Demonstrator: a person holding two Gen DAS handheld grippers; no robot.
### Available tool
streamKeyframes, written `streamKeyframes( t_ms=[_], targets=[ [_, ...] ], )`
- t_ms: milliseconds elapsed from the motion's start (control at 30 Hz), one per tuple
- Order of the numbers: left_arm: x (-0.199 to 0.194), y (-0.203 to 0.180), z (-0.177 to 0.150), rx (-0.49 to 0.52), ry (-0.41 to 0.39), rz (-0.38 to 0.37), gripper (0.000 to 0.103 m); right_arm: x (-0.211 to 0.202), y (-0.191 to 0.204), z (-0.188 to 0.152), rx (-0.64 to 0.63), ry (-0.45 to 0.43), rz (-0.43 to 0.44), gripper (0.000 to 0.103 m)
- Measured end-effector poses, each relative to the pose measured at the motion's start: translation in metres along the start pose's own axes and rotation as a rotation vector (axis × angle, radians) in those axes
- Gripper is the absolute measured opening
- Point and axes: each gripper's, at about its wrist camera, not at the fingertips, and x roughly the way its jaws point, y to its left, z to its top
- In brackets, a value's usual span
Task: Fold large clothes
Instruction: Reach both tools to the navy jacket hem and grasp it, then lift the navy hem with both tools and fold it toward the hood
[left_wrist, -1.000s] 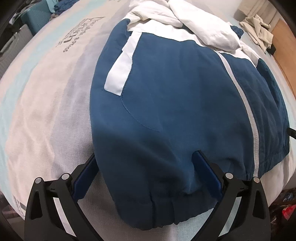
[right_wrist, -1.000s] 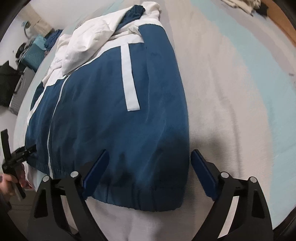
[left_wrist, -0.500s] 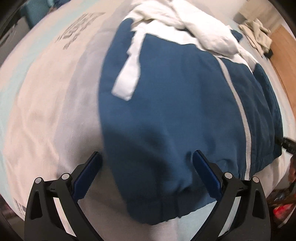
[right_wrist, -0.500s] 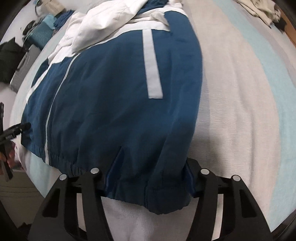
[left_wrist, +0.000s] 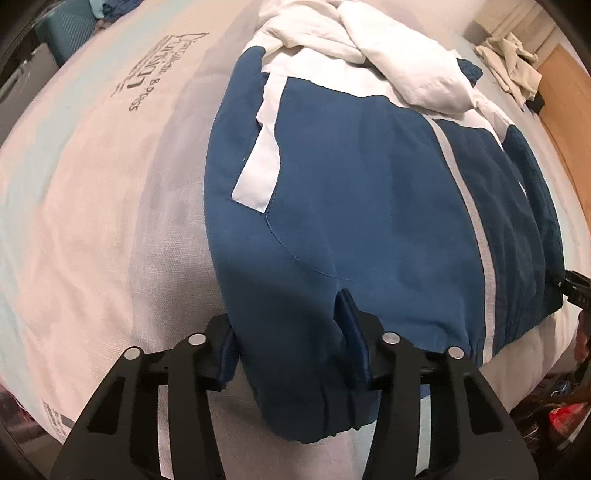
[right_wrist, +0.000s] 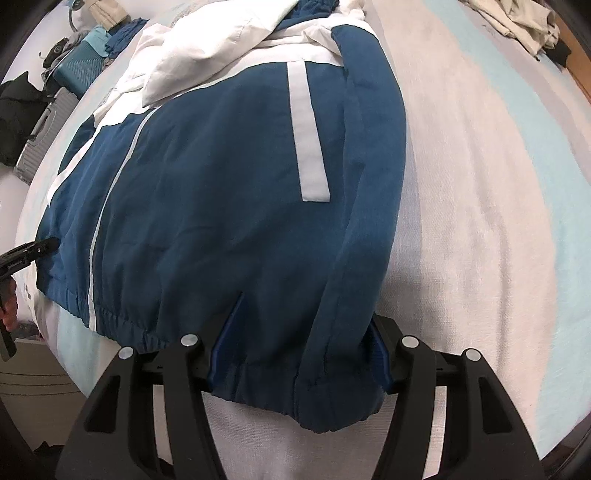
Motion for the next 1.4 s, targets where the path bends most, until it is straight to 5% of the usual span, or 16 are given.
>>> streamKeyframes(
  t_ms=[667,733,900,1200,1400],
  targets=[
    [0.0,-0.023,0.003,0.063,0.058,0.047,0.013,0.027,-0.003,0.015,0.131,0.107,-0.027,0.065],
    [-0.003,-0.019,0.002,0.059,0.062,0.033,0.01,0.027,-0.008,0.017,0.169,0.116,-0.007,0.061],
    [-0.006,-0.02,0.006,0.054,0.058,0.011,0.004,0.022,-0.017,0.02,0.21,0.123,-0.023,0.022],
    [-0.014,-0.023,0.01,0.062,0.062,0.013,0.003,0.012,-0.009,0.018,0.166,0.098,-0.104,0.007],
    [-0.022,-0.024,0.019,0.074,0.081,0.014,0.002,-0.003,-0.005,0.02,0.156,0.093,-0.118,0.005]
  ],
)
